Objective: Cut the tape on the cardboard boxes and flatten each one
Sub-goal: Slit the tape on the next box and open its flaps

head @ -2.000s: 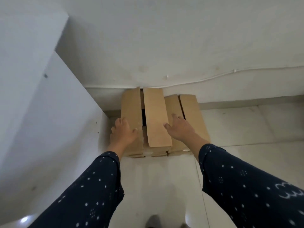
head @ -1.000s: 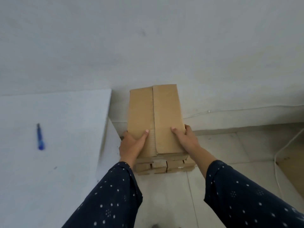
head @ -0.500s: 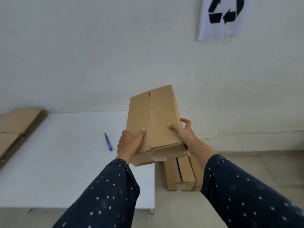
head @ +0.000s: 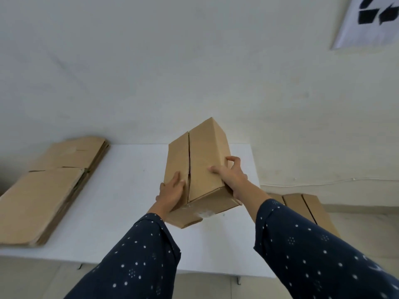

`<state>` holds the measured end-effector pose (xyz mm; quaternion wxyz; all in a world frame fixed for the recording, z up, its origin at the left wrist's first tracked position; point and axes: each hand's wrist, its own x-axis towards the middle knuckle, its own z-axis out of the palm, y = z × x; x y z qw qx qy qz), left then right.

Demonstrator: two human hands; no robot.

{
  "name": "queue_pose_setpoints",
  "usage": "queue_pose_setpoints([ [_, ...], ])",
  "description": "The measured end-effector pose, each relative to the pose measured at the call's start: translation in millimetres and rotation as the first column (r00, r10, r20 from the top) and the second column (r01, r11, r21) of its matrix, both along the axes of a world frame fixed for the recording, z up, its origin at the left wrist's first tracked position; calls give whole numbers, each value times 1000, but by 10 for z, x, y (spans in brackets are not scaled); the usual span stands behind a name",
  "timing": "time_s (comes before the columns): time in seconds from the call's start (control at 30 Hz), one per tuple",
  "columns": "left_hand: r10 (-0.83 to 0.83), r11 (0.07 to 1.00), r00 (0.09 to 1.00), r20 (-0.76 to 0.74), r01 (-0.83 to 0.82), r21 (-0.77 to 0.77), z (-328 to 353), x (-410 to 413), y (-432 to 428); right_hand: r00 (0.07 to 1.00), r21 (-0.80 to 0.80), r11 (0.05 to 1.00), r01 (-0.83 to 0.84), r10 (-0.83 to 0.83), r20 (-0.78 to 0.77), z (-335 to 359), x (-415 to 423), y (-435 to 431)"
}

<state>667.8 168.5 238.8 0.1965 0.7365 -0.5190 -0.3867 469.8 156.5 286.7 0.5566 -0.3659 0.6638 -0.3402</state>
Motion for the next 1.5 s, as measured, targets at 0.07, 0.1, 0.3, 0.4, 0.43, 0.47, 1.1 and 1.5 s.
queue_pose_setpoints([
  [0.07,-23,1000,997,-75,24,12,-25,176,-107,997,-12,1000,-22,21,-71,6,243,-135],
  [0.1,-23,999,990,-139,27,29,3,233,-151,992,-14,999,-32,30,-121,10,372,-202],
  [0.3,69,974,883,-464,40,221,194,427,-417,852,-89,990,-109,46,-522,7,1084,-414],
  [0.4,108,949,845,-523,70,309,141,634,-621,805,-73,988,-136,68,-590,23,1374,-499],
  [0.43,121,941,833,-540,76,329,124,717,-693,805,-51,989,-139,83,-588,55,1459,-553],
  [0.47,136,936,823,-551,75,344,110,811,-757,813,-25,990,-141,101,-573,84,1539,-615],
  [1.1,274,931,831,-484,-104,349,-289,2764,-1425,748,-36,918,-396,300,-592,-835,3447,-750],
  [1.5,-29,983,990,137,54,-178,-876,2849,-1739,710,-192,981,2,-137,-691,-1082,2536,-1298],
])
